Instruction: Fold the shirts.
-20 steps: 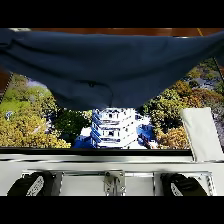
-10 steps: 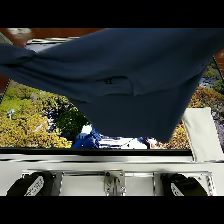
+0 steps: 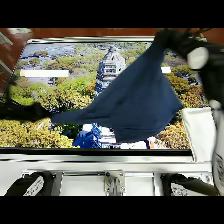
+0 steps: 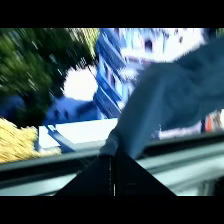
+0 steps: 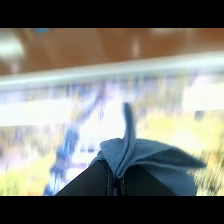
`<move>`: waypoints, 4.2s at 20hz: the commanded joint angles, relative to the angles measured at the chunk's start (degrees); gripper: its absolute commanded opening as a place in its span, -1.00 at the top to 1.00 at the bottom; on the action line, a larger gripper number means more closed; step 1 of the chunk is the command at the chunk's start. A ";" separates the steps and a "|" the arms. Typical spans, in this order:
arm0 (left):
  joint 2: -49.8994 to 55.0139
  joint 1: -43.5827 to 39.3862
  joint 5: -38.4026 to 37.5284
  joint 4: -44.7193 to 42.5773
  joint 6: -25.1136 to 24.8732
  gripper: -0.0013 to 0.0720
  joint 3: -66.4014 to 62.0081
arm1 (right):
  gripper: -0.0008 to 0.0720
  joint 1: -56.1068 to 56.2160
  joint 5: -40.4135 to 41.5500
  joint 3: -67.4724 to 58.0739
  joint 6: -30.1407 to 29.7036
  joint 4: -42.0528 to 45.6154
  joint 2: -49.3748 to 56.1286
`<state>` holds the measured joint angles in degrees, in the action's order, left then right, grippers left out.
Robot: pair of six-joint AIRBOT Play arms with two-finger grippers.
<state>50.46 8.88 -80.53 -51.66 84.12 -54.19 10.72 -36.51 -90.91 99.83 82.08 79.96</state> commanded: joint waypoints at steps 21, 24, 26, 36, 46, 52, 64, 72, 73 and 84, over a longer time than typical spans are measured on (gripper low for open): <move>0.07 -3.10 20.35 16.11 -17.68 0.87 0.39 | -0.86 5.09 -22.84 62.55 5.49 -31.15 -18.80; 0.07 -3.08 20.35 16.11 -17.73 0.87 0.39 | -0.86 13.29 -13.70 62.66 11.04 -32.83 -16.26; 0.07 -3.08 20.35 16.11 -19.10 0.87 0.39 | -0.86 16.90 -7.61 62.64 14.03 -34.42 -13.79; 0.07 -3.08 20.44 16.09 -20.68 0.87 0.39 | -0.49 20.09 9.16 62.64 16.33 -43.06 -8.20; -0.44 1.40 20.06 18.78 -22.91 0.87 -5.62 | 0.81 20.04 -2.67 52.89 12.98 -27.10 -24.06; -3.76 9.42 25.94 20.20 -23.58 0.87 -37.70 | 0.81 16.31 -6.58 19.69 22.23 16.37 -48.92; -11.37 12.28 25.77 4.79 -20.35 0.87 -48.04 | 0.81 12.96 -31.17 1.36 21.79 23.80 -47.25; -8.61 12.26 24.06 1.46 -20.44 0.87 -22.34 | 0.81 12.94 -37.33 1.42 18.88 33.24 -22.71; -7.30 12.26 26.38 1.44 -20.46 0.87 -18.29 | 0.81 12.94 -35.93 1.42 18.88 33.20 -17.88; 17.40 6.93 35.98 2.16 -20.39 0.87 -7.93 | 0.81 2.32 -21.46 1.42 23.37 16.46 12.85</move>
<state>61.84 18.44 -44.75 -49.74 63.79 -62.89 15.92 -59.70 -89.45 122.34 106.69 87.83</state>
